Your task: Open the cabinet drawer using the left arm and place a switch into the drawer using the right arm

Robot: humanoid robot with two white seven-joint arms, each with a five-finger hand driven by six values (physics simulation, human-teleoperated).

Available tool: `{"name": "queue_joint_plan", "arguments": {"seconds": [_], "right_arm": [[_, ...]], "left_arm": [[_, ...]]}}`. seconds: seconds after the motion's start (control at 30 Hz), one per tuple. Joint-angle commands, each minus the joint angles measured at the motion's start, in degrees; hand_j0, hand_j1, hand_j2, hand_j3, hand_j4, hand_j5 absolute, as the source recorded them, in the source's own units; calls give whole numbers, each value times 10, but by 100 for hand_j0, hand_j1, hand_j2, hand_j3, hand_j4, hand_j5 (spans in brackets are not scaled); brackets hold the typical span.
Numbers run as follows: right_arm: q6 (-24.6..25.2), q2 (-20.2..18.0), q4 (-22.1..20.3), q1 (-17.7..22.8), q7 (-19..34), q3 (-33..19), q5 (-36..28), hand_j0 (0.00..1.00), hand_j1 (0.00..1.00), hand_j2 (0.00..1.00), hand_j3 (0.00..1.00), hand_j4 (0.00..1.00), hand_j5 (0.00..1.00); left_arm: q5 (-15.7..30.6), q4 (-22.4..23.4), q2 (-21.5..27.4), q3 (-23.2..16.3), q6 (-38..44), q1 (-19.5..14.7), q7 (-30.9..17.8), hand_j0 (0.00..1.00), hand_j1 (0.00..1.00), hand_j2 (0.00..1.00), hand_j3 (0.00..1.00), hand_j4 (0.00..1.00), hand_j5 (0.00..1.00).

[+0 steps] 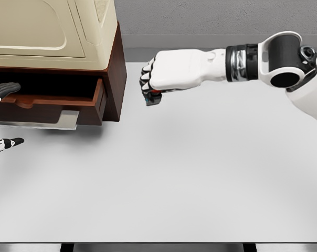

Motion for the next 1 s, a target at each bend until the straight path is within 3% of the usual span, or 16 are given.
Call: {"name": "queue_joint_plan", "arguments": {"seconds": [0.0,0.5,0.73,0.97], "right_arm": [[2,14,-1,-3,-1,0,-4,39,39,39,39,39,39],[2,92,0,-68,-1,61,-4,36,36,36,36,36,36],[12,113,5,-96,-1,59,-4,36,36,36,36,36,36],[13,144,38,-115,-1,58,-3,36,36,36,36,36,36]], "left_arm": [[4,0,0,0,1,0,0,100,100,100,100,100,100],[4,0,0,0,1,0,0,100,100,100,100,100,100],[4,0,0,0,1,0,0,100,100,100,100,100,100],[4,0,0,0,1,0,0,100,100,100,100,100,100]]}}
